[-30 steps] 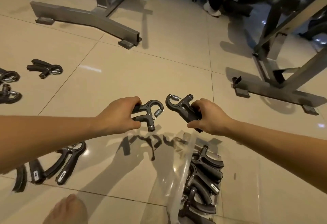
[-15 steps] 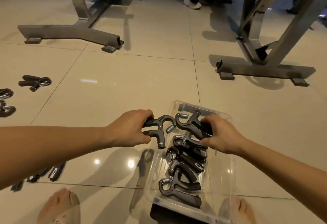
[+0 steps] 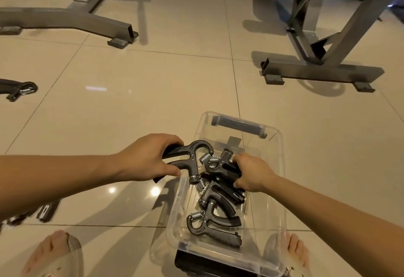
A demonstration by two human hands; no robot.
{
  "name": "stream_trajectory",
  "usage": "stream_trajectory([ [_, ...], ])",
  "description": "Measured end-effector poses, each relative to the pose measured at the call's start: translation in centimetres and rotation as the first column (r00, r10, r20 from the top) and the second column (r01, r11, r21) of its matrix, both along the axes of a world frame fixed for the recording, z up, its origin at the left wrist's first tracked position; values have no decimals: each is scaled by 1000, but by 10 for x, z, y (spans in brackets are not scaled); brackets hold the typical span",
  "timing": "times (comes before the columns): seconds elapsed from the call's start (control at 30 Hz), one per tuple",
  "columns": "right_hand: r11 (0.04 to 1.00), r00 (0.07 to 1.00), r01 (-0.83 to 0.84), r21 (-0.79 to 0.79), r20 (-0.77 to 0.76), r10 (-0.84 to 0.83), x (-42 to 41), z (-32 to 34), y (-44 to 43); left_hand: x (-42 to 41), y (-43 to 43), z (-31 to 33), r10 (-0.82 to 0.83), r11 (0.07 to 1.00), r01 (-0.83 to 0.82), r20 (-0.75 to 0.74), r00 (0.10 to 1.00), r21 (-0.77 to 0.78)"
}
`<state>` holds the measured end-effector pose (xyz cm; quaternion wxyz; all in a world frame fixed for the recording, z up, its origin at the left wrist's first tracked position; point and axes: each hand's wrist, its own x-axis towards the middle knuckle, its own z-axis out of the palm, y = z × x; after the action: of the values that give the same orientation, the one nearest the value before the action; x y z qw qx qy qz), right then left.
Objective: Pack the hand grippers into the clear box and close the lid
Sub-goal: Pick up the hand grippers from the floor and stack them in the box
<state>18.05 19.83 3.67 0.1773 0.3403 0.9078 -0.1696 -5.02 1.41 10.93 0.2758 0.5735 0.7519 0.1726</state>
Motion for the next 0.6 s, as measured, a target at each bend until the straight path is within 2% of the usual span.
stream_trajectory([
  [0.2,998,999,47,30,2,-47,-3,-16,10,-2,0,-2,-1,1000,1,5,1000,25],
  [0.6,985,995,-70,158,79,58,-11,-29,10,-1,-3,-2,24,1000,-24,-2,1000,7],
])
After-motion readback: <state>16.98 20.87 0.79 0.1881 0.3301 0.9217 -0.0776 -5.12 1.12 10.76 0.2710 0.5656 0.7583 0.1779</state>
